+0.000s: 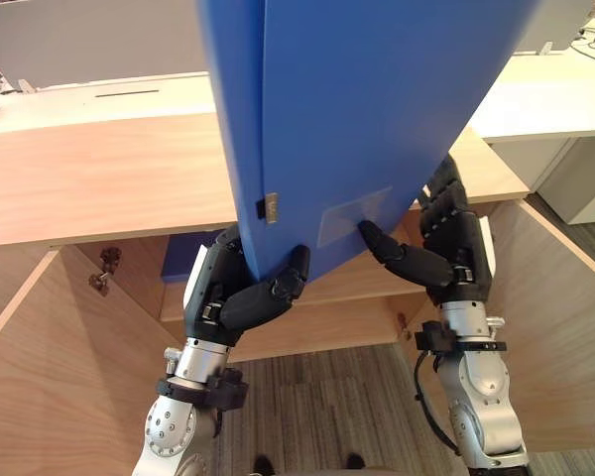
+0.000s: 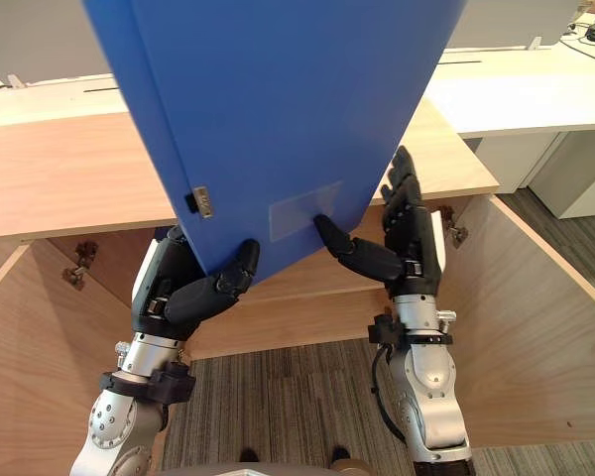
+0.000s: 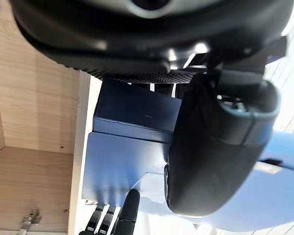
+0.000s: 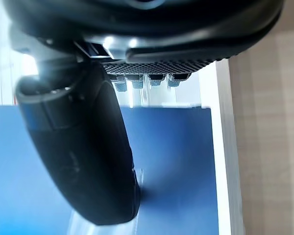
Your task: Walk over to the cabinet, pick up the folder, carry it to the office cabinet, place the folder inside the office cabinet, then close the office cabinet door
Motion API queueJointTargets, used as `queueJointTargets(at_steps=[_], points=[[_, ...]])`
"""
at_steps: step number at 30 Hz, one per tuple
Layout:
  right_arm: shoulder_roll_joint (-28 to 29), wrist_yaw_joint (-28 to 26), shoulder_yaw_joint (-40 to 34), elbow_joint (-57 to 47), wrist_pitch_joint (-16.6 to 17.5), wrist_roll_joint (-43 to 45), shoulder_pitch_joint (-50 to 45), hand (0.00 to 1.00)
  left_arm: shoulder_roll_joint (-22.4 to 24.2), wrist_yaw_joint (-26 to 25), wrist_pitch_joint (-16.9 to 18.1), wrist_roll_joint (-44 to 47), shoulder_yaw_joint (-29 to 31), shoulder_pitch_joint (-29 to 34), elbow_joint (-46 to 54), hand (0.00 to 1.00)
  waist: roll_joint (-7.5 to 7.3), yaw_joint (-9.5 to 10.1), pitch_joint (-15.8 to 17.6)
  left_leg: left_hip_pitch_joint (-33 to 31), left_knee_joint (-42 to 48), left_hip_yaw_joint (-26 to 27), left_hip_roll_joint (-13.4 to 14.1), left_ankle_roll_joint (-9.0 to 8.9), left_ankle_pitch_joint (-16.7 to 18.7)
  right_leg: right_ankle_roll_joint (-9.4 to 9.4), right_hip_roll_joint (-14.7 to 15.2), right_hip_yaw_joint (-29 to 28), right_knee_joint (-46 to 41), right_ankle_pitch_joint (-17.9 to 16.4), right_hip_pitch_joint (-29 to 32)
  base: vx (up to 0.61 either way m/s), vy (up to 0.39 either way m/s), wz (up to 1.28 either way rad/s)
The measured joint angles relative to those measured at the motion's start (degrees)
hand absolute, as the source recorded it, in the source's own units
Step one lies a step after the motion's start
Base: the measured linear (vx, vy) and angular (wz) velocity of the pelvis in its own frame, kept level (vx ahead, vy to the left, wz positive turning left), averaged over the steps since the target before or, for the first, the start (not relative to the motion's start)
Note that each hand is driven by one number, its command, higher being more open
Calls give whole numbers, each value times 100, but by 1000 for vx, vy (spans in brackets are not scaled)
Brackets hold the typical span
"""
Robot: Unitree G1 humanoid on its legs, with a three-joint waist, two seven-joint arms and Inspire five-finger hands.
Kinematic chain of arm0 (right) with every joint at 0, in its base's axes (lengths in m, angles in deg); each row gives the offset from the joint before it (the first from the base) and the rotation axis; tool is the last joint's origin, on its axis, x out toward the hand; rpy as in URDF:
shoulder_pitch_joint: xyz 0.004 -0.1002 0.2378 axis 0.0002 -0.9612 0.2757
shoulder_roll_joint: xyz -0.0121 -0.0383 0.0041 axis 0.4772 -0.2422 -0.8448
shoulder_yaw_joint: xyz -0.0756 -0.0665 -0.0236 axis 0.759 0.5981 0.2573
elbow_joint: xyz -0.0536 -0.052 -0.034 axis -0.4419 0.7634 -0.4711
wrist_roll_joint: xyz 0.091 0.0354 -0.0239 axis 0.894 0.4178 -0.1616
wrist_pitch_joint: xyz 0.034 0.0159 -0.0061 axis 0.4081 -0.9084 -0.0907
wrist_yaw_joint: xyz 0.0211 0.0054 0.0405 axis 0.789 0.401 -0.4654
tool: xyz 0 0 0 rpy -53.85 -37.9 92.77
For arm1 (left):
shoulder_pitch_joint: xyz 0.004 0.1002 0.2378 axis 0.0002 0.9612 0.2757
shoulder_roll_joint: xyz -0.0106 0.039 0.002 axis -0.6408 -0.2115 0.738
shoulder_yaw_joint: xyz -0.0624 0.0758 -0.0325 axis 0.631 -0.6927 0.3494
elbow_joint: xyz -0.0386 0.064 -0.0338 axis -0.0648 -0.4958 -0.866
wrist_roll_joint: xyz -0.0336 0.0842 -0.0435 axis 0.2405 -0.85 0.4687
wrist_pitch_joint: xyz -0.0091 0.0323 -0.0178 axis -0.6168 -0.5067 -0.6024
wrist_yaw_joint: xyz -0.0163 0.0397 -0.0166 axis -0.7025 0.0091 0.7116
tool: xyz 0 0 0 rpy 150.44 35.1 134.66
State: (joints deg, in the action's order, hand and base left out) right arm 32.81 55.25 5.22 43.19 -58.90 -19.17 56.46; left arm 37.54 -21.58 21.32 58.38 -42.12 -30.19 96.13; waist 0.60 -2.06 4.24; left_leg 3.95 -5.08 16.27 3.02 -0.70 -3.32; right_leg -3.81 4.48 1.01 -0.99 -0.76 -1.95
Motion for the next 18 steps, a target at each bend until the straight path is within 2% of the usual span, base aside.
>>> queueJointTargets(at_steps=[1, 2, 11, 14, 18], points=[[-133, -49, 80, 13, 0, 2, 94, 100, -15, 0, 0, 103, -18, 0, -19, 0, 0, 4, -2, 0, 0, -7, 0, 1, -1, 0, 1, 7, -1, 0, -4, 0, 0, 0], [-289, -99, 199, 63, 0, 64, 212, 0, -18, 0, 0, 164, -20, 0, -48, 0, -2, 3, -5, 0, 0, -11, 0, 3, -3, 0, 1, 10, -4, 0, -4, 0, 0, 0], [-1008, -192, 426, 759, -40, 1104, 844, 0, -364, 9, 51, 426, -24, 46, -468, 0, 0, 78, -76, -8, -2, -128, -2, 11, -45, 0, 4, 105, -17, 0, -41, -10, -5, 6], [-1325, -367, 462, 767, -41, 1122, 897, 0, -448, 5, 41, 433, -16, 140, -514, 0, -8, 103, -83, -27, -8, -158, -2, 9, -60, 0, 5, 134, -18, 0, -38, -23, -11, 5], [-1387, -482, 505, 767, -40, 1140, 964, 0, -441, 2, 40, 443, 53, 154, -550, 0, -12, 130, -101, -38, -23, -180, -3, 12, -73, 1, 6, 160, -18, 0, -38, -4, -2, 1]])
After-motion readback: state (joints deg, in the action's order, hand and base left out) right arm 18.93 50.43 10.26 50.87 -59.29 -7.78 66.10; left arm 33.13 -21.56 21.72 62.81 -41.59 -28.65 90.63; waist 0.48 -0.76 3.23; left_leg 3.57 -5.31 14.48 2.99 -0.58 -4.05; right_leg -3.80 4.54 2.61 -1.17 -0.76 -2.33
